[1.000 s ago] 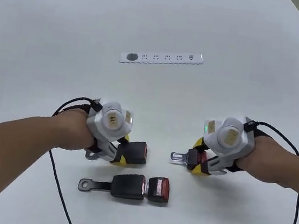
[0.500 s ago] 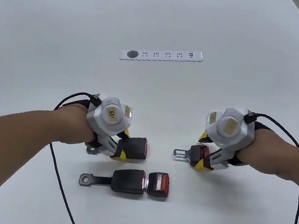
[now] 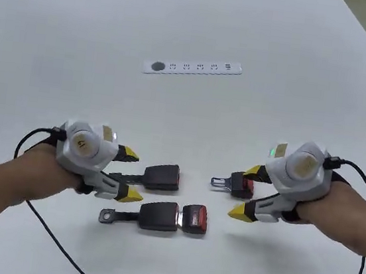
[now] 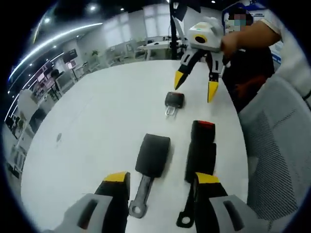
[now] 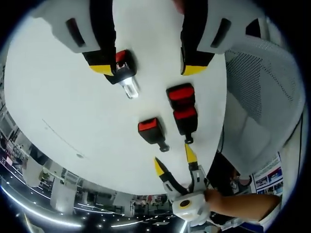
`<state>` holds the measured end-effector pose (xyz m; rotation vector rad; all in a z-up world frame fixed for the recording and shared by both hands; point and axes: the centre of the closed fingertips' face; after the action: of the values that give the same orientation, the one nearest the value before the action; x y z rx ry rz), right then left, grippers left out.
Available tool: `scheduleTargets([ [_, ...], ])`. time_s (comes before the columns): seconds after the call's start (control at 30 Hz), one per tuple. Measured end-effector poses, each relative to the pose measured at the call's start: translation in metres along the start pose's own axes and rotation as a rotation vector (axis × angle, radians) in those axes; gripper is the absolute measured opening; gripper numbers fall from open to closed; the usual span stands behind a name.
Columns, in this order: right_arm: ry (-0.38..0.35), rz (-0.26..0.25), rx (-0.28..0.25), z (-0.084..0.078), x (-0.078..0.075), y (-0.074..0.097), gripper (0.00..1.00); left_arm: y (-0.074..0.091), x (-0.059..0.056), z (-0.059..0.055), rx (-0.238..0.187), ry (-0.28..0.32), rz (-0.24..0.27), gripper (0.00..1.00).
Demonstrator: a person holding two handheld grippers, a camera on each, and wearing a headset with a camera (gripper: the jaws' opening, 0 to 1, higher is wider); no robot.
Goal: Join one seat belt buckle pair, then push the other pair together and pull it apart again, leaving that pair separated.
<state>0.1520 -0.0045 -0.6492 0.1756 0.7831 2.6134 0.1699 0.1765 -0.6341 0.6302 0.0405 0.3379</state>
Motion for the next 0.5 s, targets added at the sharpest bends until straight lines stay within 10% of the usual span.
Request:
scheduleTargets([
  [0.23,0.004,-0.041,-0.027,0.003,0.029,0.015,0.67,0.031,-0.027,-0.008,-0.006,0.023,0.034,0.68],
  [0.5,-0.029,-0.078,-0.036,-0.003,0.035,0.038,0.81,0.063,-0.032,-0.022,-0.007,0.101,0.130,0.87],
])
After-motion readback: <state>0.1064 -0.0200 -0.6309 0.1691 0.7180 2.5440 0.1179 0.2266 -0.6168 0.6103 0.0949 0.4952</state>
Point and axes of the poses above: the centre of the closed fingertips' face, and the gripper's own axes: y roughly backward along the fingers, x roughly to its left, z roughly out of its top, and after that the axes turned 12 degrees about -x, right-handed
